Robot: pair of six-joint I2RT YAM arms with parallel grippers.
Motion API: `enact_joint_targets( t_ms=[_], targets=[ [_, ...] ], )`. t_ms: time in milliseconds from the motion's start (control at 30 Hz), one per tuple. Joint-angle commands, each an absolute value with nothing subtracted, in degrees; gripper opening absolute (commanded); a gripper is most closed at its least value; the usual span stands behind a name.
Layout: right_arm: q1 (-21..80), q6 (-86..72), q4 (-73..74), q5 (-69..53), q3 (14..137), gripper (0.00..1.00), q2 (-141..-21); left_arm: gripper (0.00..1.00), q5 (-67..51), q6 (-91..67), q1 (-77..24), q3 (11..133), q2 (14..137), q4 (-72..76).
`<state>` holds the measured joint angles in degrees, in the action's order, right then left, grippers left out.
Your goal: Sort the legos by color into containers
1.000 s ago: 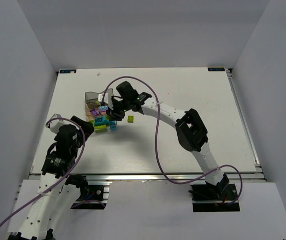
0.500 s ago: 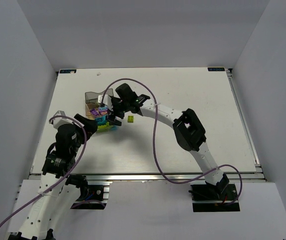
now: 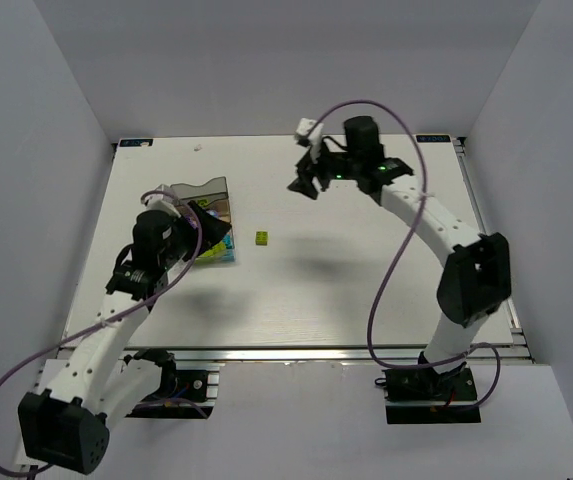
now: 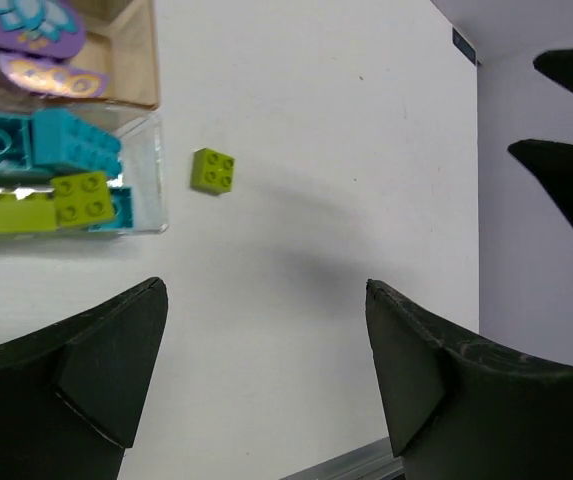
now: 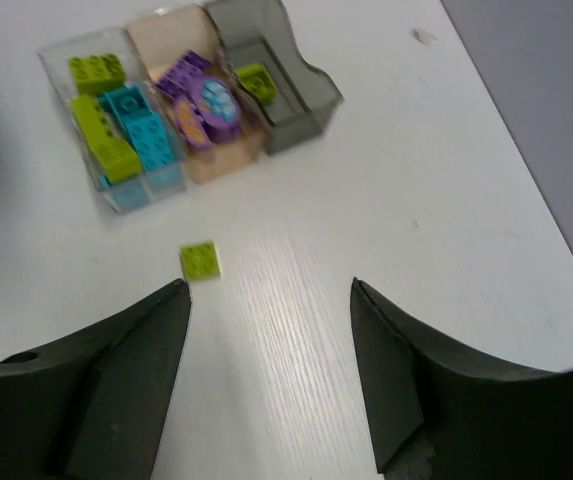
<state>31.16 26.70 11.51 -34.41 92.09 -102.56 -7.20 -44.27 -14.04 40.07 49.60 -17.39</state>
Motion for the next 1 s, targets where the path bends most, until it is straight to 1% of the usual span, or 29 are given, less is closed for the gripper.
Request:
enact_joint_targets(
  t_ms=[0,33,67,133,167,200,233,267,300,367,433,467,567,667,967],
  targets=[
    [25.5,25.1,14.6,-39.5,84.9,0.64,-97.4,0.89,-11.0,-40.2,-16.5,46.3,55.5,-12.6],
    [23.9,24.9,14.9,-40.6,83.4,0.62,-96.2,0.89,-9.8,-38.9,-17.7,47.5,57.5,-12.7],
    [20.8,24.4,15.0,-41.2,82.0,0.56,-94.0,0.89,-8.8,-38.1,-18.9,50.4,59.6,-13.3],
    [17.9,23.9,16.1,-43.0,78.6,0.48,-92.3,0.88,-6.3,-35.6,-23.4,53.8,66.7,-14.8],
    [15.3,23.7,16.5,-44.1,77.7,0.39,-91.1,0.87,-3.9,-34.8,-24.6,55.7,69.4,-17.4],
    [14.2,23.6,17.1,-44.6,76.8,0.34,-90.5,0.87,-2.3,-33.9,-26.9,60.1,72.1,-19.2],
    [13.2,23.2,17.5,-45.0,76.0,0.30,-90.0,0.87,-0.8,-32.4,-28.0,62.4,77.4,-21.2],
    [11.7,23.0,17.7,-45.5,74.5,0.22,-89.2,0.87,4.3,-31.7,-29.0,64.7,80.0,-25.1],
    [11.1,22.9,17.8,-45.9,73.8,0.20,-88.8,0.87,6.0,-31.2,-30.4,68.9,82.2,-26.7],
    [9.8,21.6,17.6,-46.1,71.9,0.19,-87.6,0.87,9.2,-30.9,-31.2,72.2,88.2,-30.6],
    [9.4,20.7,16.9,-46.1,70.8,0.22,-87.3,0.87,12.6,-30.1,-32.0,76.4,93.0,-32.7],
    [9.3,19.6,16.3,-46.1,69.9,0.30,-87.0,0.87,13.7,-29.8,-32.3,77.4,94.5,-33.9],
    [9.1,17.0,14.7,-46.2,69.0,0.44,-87.2,0.87,15.6,-28.6,-32.6,80.7,99.7,-35.3],
    [9.1,15.2,14.1,-46.5,69.0,0.51,-87.6,0.87,16.8,-27.2,-33.0,83.2,104.4,-36.2],
    [9.0,14.9,13.6,-45.7,67.4,0.53,-87.1,0.85,16.7,-24.1,-33.3,88.1,113.2,-37.2]
  ],
)
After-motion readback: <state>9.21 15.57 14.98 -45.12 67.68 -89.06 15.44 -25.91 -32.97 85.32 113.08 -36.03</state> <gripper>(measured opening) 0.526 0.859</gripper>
